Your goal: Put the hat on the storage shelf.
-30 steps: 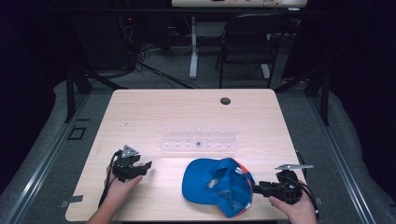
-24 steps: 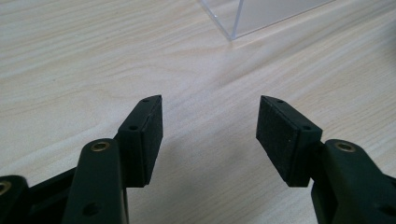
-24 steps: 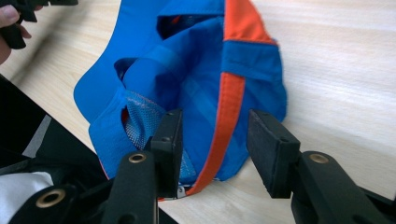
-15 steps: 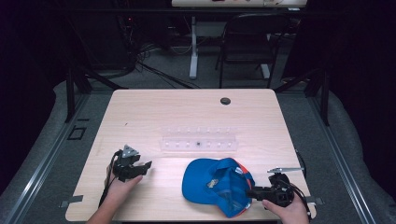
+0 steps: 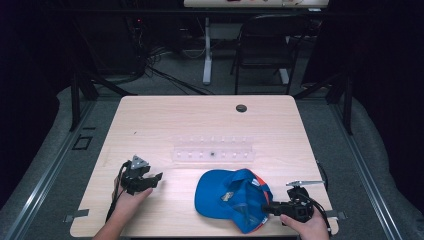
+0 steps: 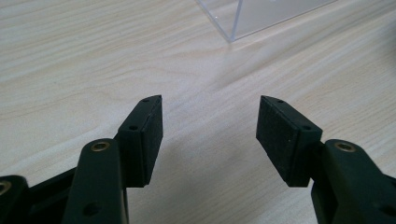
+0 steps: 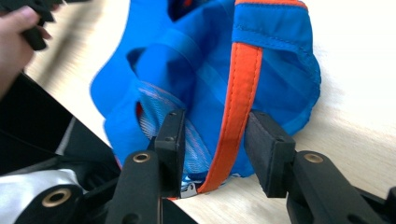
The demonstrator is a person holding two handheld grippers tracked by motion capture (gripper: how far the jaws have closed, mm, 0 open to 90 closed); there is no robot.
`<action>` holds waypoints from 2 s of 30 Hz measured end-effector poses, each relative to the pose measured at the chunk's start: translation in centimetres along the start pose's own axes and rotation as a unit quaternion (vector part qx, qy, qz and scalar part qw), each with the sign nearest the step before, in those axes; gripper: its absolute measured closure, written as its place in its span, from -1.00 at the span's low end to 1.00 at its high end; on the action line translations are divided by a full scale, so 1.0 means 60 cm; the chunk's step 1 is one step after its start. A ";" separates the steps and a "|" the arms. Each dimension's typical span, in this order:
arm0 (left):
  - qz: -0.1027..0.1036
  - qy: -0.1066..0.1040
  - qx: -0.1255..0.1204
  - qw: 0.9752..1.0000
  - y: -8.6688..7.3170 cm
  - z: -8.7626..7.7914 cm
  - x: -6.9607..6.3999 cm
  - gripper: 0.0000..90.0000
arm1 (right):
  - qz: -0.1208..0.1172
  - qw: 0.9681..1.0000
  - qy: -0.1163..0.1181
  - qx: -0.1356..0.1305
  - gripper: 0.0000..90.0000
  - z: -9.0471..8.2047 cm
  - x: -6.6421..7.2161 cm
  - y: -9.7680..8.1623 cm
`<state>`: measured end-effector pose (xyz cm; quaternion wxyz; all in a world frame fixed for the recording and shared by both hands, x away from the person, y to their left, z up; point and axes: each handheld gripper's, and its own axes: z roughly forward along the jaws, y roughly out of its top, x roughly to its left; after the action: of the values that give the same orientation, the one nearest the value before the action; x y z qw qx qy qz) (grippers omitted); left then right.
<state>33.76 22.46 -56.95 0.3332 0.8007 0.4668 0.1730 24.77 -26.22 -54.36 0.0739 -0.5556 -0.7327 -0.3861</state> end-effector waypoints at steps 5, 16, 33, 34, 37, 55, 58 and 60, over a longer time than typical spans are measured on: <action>0.000 -0.001 -0.001 1.000 0.000 0.000 0.000 -0.08 | 0.007 1.000 0.019 -0.005 0.36 -0.005 0.005 0.007; 0.001 -0.002 0.000 1.000 0.000 0.000 0.000 -0.08 | 0.040 0.998 0.042 -0.006 0.51 -0.006 0.005 0.022; 0.003 -0.002 0.002 1.000 0.000 0.000 0.000 -0.08 | 0.062 0.997 0.047 0.007 0.68 0.006 -0.001 0.036; 0.002 -0.002 0.001 1.000 0.000 0.000 -0.001 -0.08 | 0.061 0.997 0.045 0.003 0.64 0.006 -0.002 0.037; 0.004 -0.002 0.002 1.000 0.000 0.000 -0.001 -0.08 | 0.060 0.997 0.043 0.005 0.63 0.007 -0.004 0.039; 0.003 -0.001 0.004 1.000 0.000 0.000 0.000 -0.08 | 0.048 0.996 0.068 0.018 0.58 0.007 0.000 0.042; 0.002 -0.001 0.003 1.000 0.000 0.001 -0.001 -0.08 | 0.040 0.997 0.067 0.020 0.60 0.007 0.004 0.044; 0.003 -0.001 0.004 1.000 0.000 0.001 0.000 -0.08 | 0.040 0.997 0.065 0.022 0.63 0.008 0.006 0.045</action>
<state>33.78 22.43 -56.97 0.3302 0.8038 0.4643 0.1715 27.17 -25.38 -53.19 0.1490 -0.5566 -0.7118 -0.4017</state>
